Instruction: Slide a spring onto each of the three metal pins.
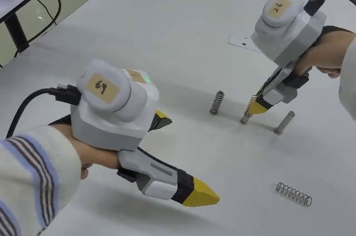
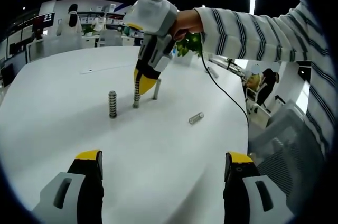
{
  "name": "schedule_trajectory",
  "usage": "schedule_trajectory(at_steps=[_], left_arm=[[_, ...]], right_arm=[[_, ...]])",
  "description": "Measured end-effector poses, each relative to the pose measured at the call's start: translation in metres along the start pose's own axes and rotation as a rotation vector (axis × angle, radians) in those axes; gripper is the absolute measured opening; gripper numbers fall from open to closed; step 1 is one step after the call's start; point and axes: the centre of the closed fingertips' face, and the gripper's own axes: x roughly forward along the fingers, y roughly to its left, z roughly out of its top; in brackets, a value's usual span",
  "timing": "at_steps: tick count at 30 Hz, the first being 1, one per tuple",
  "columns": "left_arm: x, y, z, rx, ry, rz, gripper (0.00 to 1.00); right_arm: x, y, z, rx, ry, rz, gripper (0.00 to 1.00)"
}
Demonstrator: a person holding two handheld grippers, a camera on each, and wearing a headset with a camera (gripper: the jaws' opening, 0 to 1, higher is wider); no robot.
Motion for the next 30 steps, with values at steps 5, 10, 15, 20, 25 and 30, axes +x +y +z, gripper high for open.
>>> schedule_trajectory(at_steps=[5,10,15,20,25,30], left_arm=[[0.000,0.000,-0.004,-0.006,0.010,-0.006,0.92],[0.001,0.000,-0.005,-0.013,0.012,-0.008,0.91],[0.001,0.000,-0.005,-0.018,0.008,-0.006,0.93],[-0.001,-0.001,-0.005,-0.017,0.010,-0.009,0.93],[-0.001,-0.001,-0.007,-0.017,0.015,-0.009,0.92],[-0.002,-0.004,-0.007,-0.019,0.016,-0.016,0.93]], right_arm=[[0.003,0.001,-0.001,0.006,0.005,-0.002,0.08],[0.007,0.003,-0.003,-0.010,0.001,-0.002,0.08],[0.010,0.005,-0.003,-0.035,-0.001,-0.006,0.08],[0.010,0.007,-0.004,-0.029,-0.003,-0.001,0.08],[0.010,0.009,-0.005,-0.042,0.001,0.000,0.08],[0.009,0.011,-0.006,-0.055,-0.004,-0.010,0.09]])
